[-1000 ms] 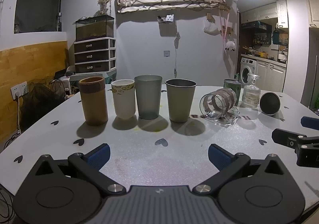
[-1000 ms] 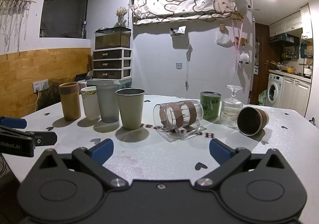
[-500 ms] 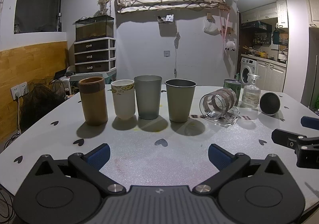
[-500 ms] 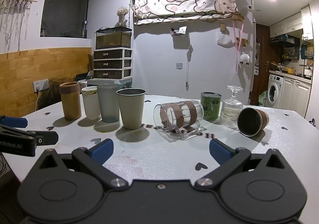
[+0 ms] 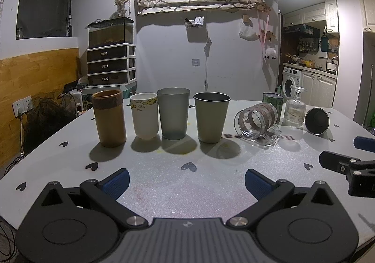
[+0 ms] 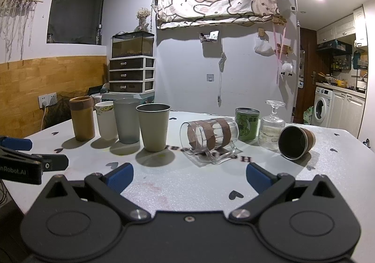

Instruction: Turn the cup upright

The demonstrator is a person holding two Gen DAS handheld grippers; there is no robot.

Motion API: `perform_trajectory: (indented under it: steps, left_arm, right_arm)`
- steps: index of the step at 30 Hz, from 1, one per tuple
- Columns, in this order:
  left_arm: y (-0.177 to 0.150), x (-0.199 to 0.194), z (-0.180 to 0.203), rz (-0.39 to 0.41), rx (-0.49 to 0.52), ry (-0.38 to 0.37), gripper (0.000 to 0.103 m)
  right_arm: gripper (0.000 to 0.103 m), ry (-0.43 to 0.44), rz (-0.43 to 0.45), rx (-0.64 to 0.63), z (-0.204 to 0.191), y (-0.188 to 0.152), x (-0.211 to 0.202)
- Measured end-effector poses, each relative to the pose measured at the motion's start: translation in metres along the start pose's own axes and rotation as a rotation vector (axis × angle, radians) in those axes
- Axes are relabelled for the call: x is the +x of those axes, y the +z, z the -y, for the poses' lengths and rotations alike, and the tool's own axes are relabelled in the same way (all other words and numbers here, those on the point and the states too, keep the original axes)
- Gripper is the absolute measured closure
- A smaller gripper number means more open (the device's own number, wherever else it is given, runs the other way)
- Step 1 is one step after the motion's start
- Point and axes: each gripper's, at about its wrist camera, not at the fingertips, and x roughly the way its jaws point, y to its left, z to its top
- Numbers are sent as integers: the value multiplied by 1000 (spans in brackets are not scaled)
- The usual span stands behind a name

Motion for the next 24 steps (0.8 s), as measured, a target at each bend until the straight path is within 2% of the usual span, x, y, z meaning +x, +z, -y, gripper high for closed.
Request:
perform_trajectory:
  steps: [24]
  left_arm:
    - [0, 0, 0, 0, 0, 0, 0]
  right_arm:
    - [0, -3, -1, 3, 2, 0, -1]
